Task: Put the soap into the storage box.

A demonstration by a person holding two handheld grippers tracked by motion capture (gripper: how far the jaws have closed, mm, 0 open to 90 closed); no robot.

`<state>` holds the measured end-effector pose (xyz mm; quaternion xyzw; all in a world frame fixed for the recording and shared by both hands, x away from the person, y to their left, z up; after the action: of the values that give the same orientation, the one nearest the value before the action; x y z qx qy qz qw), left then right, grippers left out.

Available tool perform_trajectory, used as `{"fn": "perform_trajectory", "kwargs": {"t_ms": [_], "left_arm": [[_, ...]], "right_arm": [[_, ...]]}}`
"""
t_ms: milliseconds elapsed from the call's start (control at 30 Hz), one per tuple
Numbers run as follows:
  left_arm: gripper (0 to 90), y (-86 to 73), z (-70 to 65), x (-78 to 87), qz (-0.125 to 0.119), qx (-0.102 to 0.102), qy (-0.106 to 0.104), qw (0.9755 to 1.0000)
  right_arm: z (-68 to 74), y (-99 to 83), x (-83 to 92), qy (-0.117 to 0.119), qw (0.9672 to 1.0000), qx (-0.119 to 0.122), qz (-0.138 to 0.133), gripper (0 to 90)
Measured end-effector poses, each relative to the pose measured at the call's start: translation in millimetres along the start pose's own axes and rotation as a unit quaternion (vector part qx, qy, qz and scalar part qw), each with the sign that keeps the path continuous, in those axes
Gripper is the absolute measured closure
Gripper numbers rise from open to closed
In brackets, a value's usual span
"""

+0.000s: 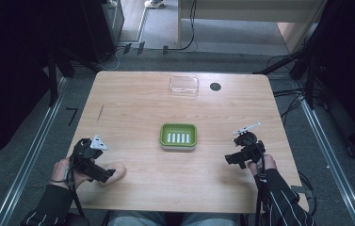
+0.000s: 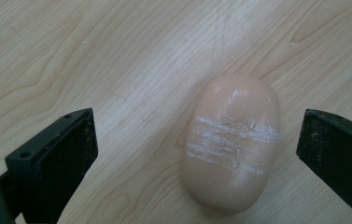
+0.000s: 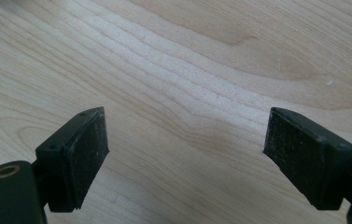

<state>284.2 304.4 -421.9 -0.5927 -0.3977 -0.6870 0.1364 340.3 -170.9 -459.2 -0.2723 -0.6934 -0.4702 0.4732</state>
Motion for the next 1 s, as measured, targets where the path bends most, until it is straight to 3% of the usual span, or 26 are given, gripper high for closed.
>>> {"fn": "perform_trajectory", "kwargs": {"t_ms": [267, 533, 933, 1000], "left_arm": [[0.0, 1.0, 0.1, 0.5, 0.005, -0.014, 0.003, 0.9999], [0.0, -1.0, 2.3, 2.4, 0.008, -0.015, 0.009, 0.9998], [0.0, 5.8, -8.4, -8.8, 0.026, -0.059, -0.019, 0.9977], [0.0, 6.7, -10.4, -13.7, 0.044, -0.071, -0.023, 0.9963]], "right_arm": [[1.8, 0.1, -0.3, -0.002, 1.0, 0.002, 0.001, 14.0], [4.6, 3.4, -1.1, 0.0, 1.0, 0.009, 0.002, 14.0], [5.5, 4.2, -2.1, 0.0, 0.9999, 0.014, 0.005, 14.0], [5.2, 4.5, -2.4, 0.001, 0.9999, 0.013, 0.006, 14.1]]}}
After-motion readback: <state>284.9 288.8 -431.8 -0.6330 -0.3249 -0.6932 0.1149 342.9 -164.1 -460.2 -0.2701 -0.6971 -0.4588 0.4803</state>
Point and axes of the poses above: each handheld gripper's, and its own axes: x roughly backward along the jaws, y roughly out of its top, z roughly to its left, the point moved 1 cm from there along -x, roughly forward along the jaws, and after that the axes turned 8 degrees about -y, right-handed, at the moved point
